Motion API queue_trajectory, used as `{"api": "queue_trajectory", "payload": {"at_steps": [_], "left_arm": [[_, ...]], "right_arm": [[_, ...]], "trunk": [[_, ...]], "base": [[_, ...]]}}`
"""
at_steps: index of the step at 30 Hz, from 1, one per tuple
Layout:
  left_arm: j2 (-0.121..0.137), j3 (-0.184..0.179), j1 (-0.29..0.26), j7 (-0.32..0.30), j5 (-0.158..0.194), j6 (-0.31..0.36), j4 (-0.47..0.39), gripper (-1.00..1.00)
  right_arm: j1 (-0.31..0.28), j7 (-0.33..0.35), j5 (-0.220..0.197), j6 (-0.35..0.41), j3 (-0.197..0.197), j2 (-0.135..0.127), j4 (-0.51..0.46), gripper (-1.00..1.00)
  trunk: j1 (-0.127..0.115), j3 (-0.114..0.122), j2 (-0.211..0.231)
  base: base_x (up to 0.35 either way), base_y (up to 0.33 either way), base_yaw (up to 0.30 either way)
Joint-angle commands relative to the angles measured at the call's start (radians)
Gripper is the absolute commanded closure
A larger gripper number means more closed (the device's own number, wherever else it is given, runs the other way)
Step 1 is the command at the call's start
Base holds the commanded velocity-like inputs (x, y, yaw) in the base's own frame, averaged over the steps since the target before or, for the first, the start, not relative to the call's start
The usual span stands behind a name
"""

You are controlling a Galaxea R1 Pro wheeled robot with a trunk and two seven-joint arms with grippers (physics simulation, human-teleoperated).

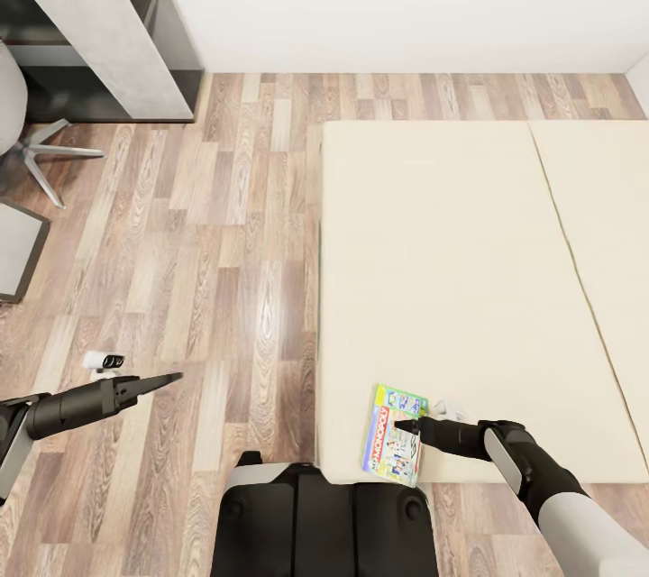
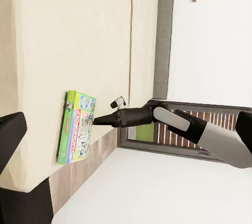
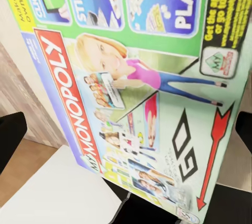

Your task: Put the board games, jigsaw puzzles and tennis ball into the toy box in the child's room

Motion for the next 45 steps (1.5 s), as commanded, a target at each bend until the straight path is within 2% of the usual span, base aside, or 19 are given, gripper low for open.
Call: {"api": "queue_trajectory", "payload": {"at_steps": [1,8,45], "left_arm": [[0.000,0.000,0.000,-0.004,0.000,0.010,0.000,-1.00],[0.000,0.000,0.000,-0.004,0.000,0.010,0.000,-1.00],[0.000,0.001,0.000,-0.004,0.000,0.010,0.000,-1.00]], "right_arm": [[0.000,-0.001,-0.007,0.007,0.001,-0.001,-0.001,-1.00],[0.000,-0.001,-0.007,0.006,0.001,-0.001,-0.001,-1.00],[0.000,-0.001,-0.007,0.006,0.001,0.000,-0.001,-1.00]], "trunk": [[0.001,-0.001,-0.002],[0.001,-0.001,-0.002],[0.001,-0.001,-0.002]], "base": [[0.000,0.137,0.000],[0.000,0.138,0.000],[0.000,0.036,0.000]]}}
